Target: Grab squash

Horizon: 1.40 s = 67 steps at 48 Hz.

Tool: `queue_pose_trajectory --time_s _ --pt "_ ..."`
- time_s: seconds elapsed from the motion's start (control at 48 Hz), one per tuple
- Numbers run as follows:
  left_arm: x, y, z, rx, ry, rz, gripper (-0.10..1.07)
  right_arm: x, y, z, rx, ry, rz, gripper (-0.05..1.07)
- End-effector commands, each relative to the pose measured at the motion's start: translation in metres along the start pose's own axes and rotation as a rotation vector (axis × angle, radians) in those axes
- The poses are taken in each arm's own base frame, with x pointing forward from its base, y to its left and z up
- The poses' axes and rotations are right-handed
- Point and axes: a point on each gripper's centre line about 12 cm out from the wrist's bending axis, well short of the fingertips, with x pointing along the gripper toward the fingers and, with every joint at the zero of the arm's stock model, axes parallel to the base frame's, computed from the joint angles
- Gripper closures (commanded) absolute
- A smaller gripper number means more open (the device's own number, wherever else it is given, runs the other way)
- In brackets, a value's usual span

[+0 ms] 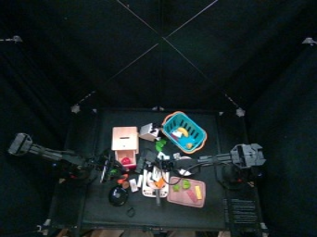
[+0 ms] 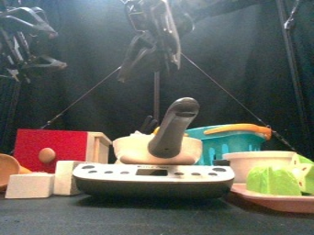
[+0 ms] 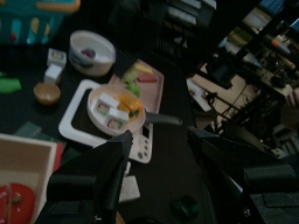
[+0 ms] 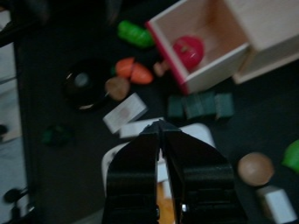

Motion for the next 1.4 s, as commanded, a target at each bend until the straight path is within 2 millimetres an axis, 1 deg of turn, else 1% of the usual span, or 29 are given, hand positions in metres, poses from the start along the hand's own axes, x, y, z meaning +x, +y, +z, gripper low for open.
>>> queue_pose_trajectory --time_s 0.0,0.104,0.25,0.312,0.333,0.417,0.5,0.542,0.583,0.667,0.792,0.875,0.979,1.146,1.375 --pt "-0.001 0.002 0.017 0.089 -0.056 0.012 0.08 -0.025 0.011 0.003 0.004 -0.034 0.045 0.77" --pt "-0.001 0.003 0.029 0.155 -0.092 0.025 0.08 -0.025 0.011 -0.01 0.009 -0.006 0.045 0.63" --pt "-0.001 0.009 0.04 0.213 -0.121 0.061 0.08 -0.025 0.011 -0.017 0.038 0.016 0.05 0.41" --pt "-0.002 0.013 0.039 0.225 -0.121 0.078 0.08 -0.024 0.01 -0.019 0.06 0.031 0.049 0.31" --pt "-0.002 0.015 0.039 0.227 -0.119 0.084 0.08 -0.023 0.01 -0.02 0.068 0.041 0.047 0.26" --pt "-0.003 0.021 0.035 0.231 -0.113 0.107 0.08 -0.02 0.009 -0.023 0.08 0.065 0.038 0.13" --pt "-0.005 0.028 0.023 0.224 -0.088 0.13 0.08 -0.011 0.007 -0.027 0.077 0.089 0.02 0.02" --pt "-0.006 0.032 0.015 0.221 -0.069 0.136 0.08 -0.006 0.005 -0.029 0.071 0.1 0.012 -0.01" --pt "-0.007 0.035 0.005 0.222 -0.049 0.14 0.08 -0.001 0.003 -0.031 0.067 0.115 -0.001 -0.02" --pt "-0.009 0.037 -0.003 0.217 -0.044 0.141 0.08 0.006 0.0 -0.034 0.039 0.146 -0.031 -0.02" --pt "-0.01 0.037 -0.005 0.221 -0.04 0.136 0.08 0.019 -0.009 -0.042 -0.031 0.197 -0.105 -0.02" --pt "-0.01 0.037 -0.006 0.222 -0.037 0.136 0.08 0.022 -0.011 -0.041 -0.054 0.204 -0.125 -0.02" --pt "-0.01 0.037 -0.006 0.219 -0.038 0.137 0.08 0.024 -0.012 -0.04 -0.059 0.205 -0.132 -0.02" --pt "-0.01 0.037 -0.006 0.218 -0.038 0.137 0.08 0.033 -0.016 -0.049 -0.065 0.234 -0.146 -0.02" --pt "-0.01 0.037 -0.007 0.216 -0.036 0.137 0.08 0.038 -0.016 -0.05 -0.056 0.239 -0.147 -0.02"
